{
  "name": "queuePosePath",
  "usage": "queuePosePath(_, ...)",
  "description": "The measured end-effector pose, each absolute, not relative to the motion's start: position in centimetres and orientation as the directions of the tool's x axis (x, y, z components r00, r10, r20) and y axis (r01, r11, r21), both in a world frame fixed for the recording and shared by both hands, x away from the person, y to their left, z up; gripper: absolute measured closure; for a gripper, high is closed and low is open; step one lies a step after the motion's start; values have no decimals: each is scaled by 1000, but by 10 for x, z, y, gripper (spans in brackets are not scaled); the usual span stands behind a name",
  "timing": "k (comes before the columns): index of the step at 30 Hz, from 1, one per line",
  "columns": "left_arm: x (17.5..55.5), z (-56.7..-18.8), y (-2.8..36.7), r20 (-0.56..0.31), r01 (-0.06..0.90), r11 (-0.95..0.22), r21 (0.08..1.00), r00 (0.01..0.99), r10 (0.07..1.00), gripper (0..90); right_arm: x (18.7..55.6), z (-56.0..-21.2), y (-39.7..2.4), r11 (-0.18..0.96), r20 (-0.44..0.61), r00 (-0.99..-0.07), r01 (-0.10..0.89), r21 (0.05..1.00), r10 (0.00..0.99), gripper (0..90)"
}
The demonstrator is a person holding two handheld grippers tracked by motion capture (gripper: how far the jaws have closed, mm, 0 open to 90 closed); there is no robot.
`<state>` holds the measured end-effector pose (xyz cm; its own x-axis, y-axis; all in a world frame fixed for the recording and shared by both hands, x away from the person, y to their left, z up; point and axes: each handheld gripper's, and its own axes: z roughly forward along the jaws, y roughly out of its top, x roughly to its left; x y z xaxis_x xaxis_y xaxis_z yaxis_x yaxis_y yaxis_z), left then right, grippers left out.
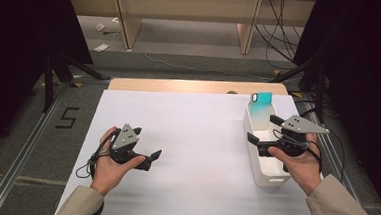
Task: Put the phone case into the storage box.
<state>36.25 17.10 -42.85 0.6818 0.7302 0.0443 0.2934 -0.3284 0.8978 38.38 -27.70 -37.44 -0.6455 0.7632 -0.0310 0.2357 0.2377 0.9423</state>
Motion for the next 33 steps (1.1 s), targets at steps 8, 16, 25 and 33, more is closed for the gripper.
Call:
queuePosePath(8, 362, -428, 172, 45, 290, -321, 902, 677, 735, 0, 382, -377, -279, 235, -19, -655, 243, 941, 755, 20)
queuePosePath(16, 362, -428, 172, 45, 290, -321, 902, 676, 735, 0, 379, -378, -283, 236, -22, -661, 236, 943, 750, 26)
queuePosePath(25, 362, -427, 173, 42, 289, -317, 903, 677, 735, 0, 375, -380, -285, 238, -15, -676, 238, 942, 737, 28)
queuePosePath(33, 360, -427, 174, 40, 288, -317, 903, 680, 732, 0, 370, -381, -286, 245, -16, -692, 234, 941, 722, 28)
